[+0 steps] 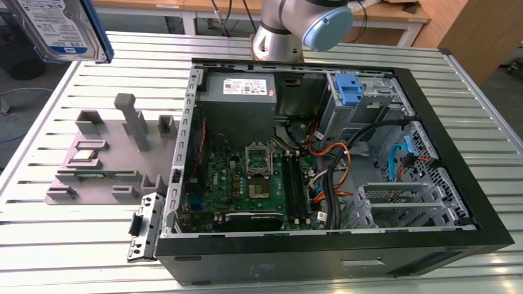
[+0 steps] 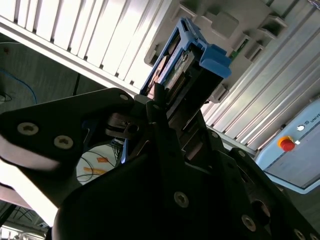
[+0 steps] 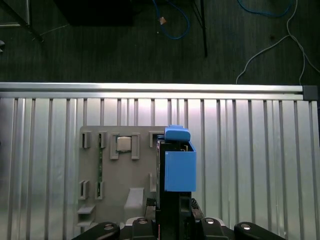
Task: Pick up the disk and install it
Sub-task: 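Pick up the disk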
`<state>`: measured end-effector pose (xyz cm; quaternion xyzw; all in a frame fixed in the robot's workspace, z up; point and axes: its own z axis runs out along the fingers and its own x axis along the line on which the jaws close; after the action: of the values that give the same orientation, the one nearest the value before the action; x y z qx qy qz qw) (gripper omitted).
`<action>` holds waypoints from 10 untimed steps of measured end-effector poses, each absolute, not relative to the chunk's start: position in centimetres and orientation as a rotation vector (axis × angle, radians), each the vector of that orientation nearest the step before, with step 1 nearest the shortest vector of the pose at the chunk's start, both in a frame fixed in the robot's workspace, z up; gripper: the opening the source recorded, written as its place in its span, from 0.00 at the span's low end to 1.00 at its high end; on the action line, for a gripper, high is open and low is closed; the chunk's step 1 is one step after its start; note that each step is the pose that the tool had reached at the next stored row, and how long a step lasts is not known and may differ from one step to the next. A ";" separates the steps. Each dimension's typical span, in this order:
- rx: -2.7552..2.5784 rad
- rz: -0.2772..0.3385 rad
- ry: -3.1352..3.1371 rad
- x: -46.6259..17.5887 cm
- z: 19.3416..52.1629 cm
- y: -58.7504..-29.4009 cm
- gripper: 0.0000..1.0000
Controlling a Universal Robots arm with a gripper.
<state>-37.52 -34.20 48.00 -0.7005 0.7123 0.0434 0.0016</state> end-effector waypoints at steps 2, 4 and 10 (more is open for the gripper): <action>-2.199 0.136 2.236 -37.5 48.2 -34.2 0.35; -2.198 0.136 2.235 -37.5 48.2 -34.2 0.35; -2.198 0.137 2.235 -37.5 48.2 -34.2 0.35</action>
<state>-37.51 -34.19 48.20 -0.7005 0.7123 0.0435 0.0017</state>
